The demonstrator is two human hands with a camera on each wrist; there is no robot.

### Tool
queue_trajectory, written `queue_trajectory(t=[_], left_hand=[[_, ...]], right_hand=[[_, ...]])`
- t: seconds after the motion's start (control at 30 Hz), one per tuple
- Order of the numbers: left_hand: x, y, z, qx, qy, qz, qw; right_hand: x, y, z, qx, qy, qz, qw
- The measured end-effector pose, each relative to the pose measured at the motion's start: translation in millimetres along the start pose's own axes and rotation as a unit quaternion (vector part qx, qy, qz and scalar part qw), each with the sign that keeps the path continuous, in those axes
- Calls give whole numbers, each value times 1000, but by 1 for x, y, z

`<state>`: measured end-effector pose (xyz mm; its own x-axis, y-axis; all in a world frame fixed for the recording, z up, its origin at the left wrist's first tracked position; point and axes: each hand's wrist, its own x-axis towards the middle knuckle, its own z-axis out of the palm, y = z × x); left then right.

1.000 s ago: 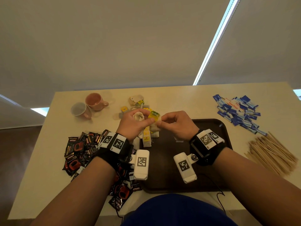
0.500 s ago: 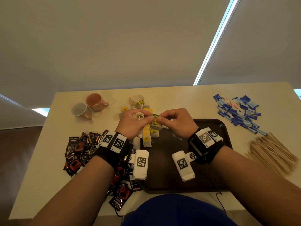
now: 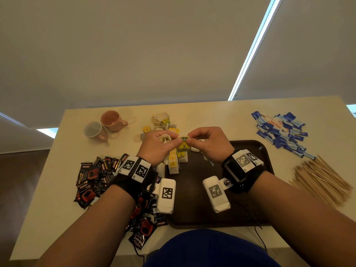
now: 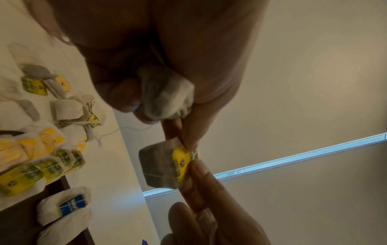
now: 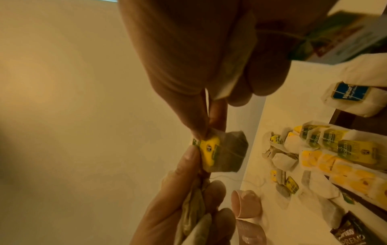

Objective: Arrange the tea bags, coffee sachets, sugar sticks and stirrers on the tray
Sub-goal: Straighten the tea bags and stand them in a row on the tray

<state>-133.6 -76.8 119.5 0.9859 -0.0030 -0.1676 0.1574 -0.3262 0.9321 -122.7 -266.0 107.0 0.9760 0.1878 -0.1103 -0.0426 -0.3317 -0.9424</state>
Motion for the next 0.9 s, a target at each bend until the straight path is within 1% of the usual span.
queue_trajectory(t=[0.17,0.27,0.4,0.47,0.57,0.63,0.73,0.8,0.9], left_hand=[[3,-2,1,-4,27,14,1000],[4,-5,2,-9,38,20,999],[7,-7,3,-12,37,23,999],[10,-8,3,-14,34,23,999],[15,-10,4,-3,24,17,1000],[19,-16,4,-2,36,9,999],[24,-29,2,2,54,-16,998],[26,-38,0,11,45,-30,998],[28,-48,-3,11,28,-40,999]], right_hand=[[-1,-1,0,-12,-48,4,999],[0,0,1,-18,-63,9,998],[3,-1,3,-12,-67,17,998],[6,1,2,6,-58,35,998],[13,6,3,3,-48,58,997],[19,18,4,-7,-47,78,996],[25,54,13,-34,-28,140,989],[27,81,23,-74,-36,177,981],[30,108,39,-159,-65,195,965]])
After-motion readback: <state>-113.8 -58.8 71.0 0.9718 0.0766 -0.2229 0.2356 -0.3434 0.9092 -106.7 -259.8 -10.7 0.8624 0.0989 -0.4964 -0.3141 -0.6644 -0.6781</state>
